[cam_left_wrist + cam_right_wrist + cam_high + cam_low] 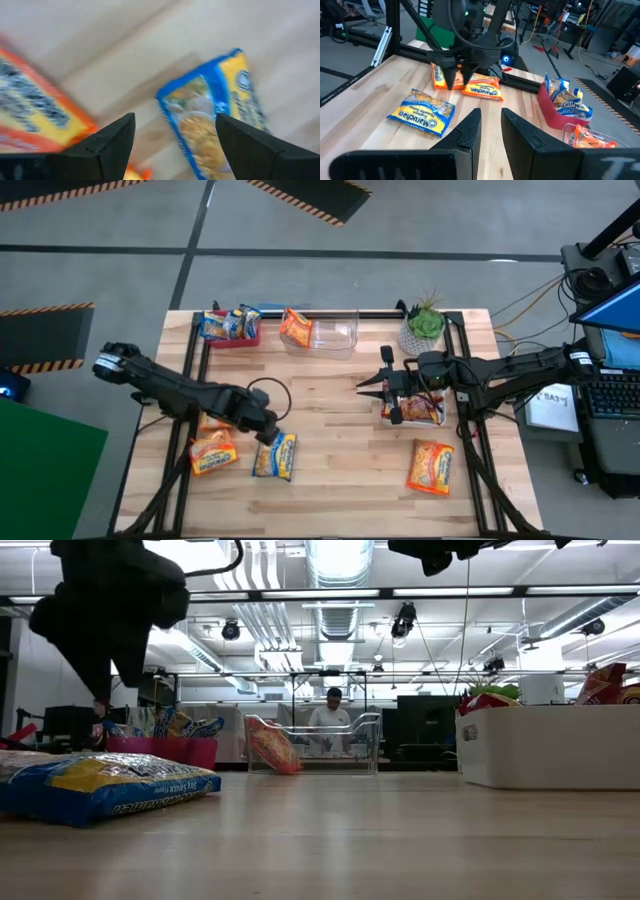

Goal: Sort Maruchan noodles
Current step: Put the orange noodle pack into the transparent bin

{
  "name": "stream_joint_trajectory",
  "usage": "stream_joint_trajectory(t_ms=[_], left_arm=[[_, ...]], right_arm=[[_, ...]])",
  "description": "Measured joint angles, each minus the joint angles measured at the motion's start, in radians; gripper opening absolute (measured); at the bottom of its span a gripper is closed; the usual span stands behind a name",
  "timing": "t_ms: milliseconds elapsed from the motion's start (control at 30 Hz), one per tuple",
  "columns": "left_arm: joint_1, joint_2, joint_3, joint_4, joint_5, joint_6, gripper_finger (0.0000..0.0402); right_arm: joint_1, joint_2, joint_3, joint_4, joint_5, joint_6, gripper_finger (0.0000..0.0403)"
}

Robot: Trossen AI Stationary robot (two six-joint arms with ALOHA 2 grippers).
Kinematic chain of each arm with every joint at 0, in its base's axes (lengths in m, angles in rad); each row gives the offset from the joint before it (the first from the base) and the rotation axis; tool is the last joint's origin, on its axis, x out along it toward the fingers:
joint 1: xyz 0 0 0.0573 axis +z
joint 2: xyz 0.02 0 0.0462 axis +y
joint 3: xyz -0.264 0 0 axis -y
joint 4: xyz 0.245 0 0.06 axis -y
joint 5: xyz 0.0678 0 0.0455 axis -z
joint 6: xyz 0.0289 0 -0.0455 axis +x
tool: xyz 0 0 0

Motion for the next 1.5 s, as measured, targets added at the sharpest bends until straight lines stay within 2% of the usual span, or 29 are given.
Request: stream_joint_trajectory(t_ms=[233,367,800,1000,1167,1333,1500], left_arm=[[0.041,0.000,-0.039,-0.217,-0.041,-0.053,0.0260],[0.047,0.000,-0.107,-0.251,-0.045,-0.093,0.0260],[0.049,0.001,-0.341,-0.081,-0.085,-0.179,0.0260],[0.049,0.002,-0.381,0.060,-0.096,-0.175,0.0233],[0.049,0.002,-0.339,0.286,-0.144,-0.083,0.0206],[0.061,0.003,-0.249,0.505,-0.259,0.164,0.0197],[0.074,0.004,-0.134,0.532,-0.268,0.429,0.0196]], right_arm=[[0.000,0.001,0.000,-0.001,0.000,0.004,0.0063],[0.000,0.001,0.000,-0.001,0.000,0.003,0.0063],[0.000,0.001,0.000,0.000,0.000,-0.015,0.0063],[0.000,0.001,0.000,-0.001,0.000,-0.015,0.0063],[0.000,0.001,0.000,0.000,0.000,-0.015,0.0063],[0.000,0.001,0.000,0.000,0.000,-0.015,0.0063],[0.000,0.001,0.000,0.000,0.000,-0.011,0.0063]])
